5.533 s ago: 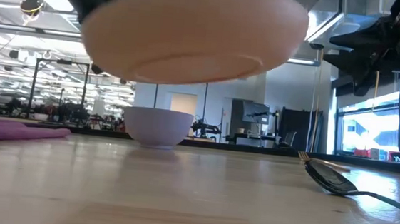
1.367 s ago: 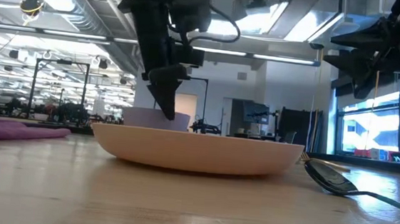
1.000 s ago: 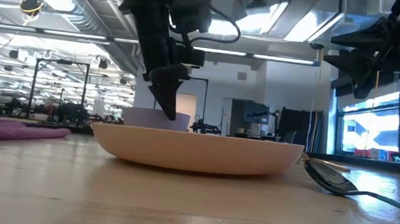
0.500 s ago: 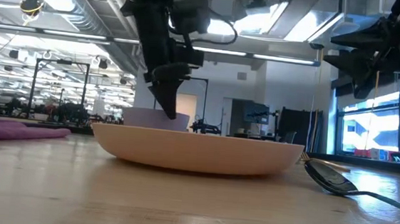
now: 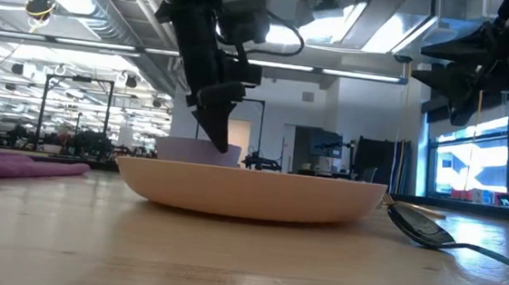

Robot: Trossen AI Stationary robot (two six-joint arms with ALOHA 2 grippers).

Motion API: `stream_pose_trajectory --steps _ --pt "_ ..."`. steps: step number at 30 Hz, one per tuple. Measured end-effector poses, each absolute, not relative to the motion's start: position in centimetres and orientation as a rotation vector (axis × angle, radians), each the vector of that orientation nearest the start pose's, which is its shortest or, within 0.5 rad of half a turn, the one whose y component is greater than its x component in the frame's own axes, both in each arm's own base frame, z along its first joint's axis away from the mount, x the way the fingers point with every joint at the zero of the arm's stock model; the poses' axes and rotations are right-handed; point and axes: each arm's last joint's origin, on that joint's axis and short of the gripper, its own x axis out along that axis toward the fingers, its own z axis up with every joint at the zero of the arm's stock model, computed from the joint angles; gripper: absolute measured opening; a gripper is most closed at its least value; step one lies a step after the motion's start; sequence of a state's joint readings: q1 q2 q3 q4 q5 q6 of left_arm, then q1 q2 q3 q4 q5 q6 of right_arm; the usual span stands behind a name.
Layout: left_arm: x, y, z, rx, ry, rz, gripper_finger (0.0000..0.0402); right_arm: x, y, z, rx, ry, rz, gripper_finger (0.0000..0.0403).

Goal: Set table place
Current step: Put the violet bowl on the orange plate

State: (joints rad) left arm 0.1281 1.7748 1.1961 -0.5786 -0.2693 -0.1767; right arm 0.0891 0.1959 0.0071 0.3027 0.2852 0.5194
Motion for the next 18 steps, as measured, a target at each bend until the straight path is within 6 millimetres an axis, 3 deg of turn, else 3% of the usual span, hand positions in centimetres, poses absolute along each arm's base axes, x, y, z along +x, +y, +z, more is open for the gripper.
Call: stream_pose_trajectory --steps 9,18 --pt "34.8 3.9 20.4 -0.075 1.085 0.425 0.0000 10.8 0.2 17.9 0.537 -0.160 -0.162 0.0181" --pt "36.5 2.3 22.6 0.206 1.001 0.247 0.0000 10.8 0.2 17.9 0.535 -0.161 -0.162 0.0181"
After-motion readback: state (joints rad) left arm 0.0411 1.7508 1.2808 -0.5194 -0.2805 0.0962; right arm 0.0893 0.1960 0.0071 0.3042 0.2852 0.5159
